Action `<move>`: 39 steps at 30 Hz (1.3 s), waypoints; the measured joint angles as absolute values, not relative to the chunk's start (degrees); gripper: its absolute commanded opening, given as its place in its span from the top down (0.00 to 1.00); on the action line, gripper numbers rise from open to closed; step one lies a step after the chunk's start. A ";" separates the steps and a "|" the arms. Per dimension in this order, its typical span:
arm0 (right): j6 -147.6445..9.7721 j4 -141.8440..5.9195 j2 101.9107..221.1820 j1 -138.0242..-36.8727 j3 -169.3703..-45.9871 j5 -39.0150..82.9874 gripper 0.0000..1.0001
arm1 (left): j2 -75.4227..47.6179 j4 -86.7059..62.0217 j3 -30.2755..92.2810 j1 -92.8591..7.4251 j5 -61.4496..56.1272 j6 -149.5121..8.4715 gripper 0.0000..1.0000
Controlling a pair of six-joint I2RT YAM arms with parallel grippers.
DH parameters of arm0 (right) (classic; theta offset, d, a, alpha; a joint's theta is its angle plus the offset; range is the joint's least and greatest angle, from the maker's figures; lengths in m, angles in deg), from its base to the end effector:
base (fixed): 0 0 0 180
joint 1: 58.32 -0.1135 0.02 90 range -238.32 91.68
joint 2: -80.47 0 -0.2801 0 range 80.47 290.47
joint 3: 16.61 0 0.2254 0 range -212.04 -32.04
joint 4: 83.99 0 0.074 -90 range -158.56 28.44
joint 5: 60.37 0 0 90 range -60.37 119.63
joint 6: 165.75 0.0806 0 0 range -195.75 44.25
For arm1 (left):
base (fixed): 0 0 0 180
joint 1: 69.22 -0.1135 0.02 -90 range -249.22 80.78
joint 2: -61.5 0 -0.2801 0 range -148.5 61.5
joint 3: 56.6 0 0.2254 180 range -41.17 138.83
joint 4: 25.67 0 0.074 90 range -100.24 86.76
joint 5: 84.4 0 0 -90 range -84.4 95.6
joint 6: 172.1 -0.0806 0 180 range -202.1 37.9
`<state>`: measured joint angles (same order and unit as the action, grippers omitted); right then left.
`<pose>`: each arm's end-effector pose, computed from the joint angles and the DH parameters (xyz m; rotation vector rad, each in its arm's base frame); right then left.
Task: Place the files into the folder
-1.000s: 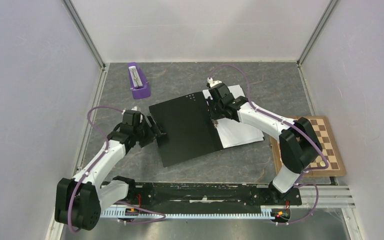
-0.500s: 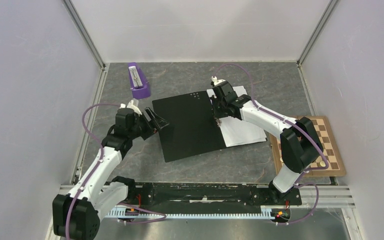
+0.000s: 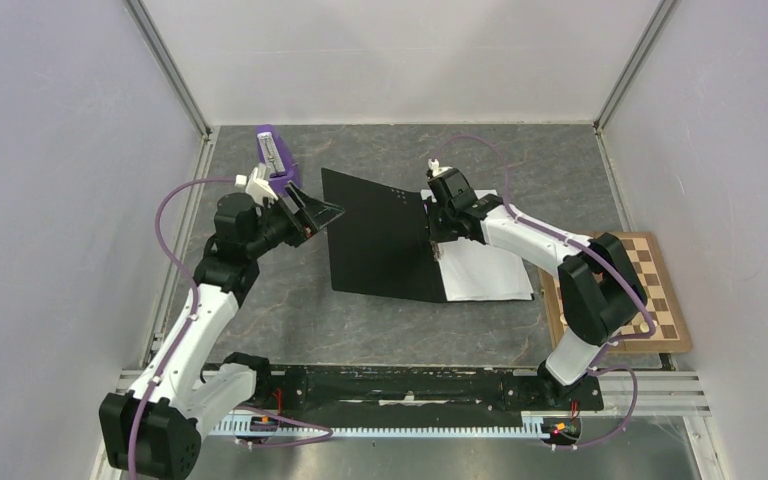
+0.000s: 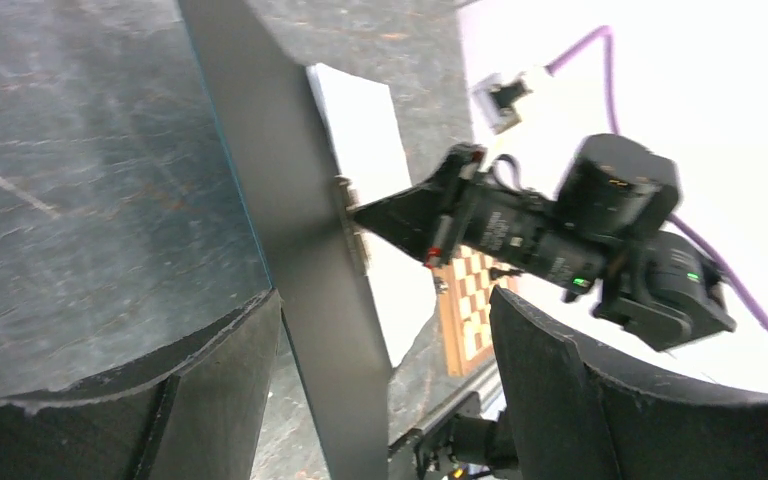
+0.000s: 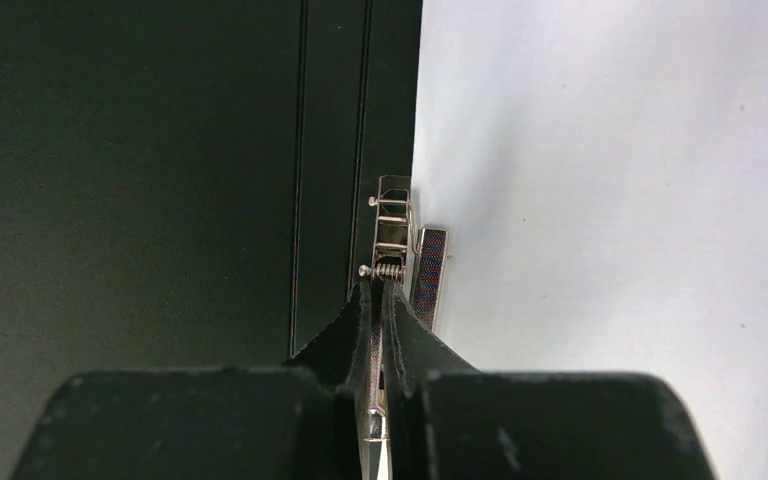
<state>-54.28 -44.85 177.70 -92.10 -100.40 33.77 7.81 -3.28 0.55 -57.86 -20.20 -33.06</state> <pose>0.3094 0.1999 0.2164 -0.2388 2.5015 0.3141 0.2066 -0.0773 0.3053 -0.3376 2.0068 -1.1190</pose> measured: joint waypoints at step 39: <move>-31.96 -81.33 184.58 -101.19 -86.02 14.62 0.66 | -3.66 -9.03 8.68 -46.52 -19.90 -28.69 0.17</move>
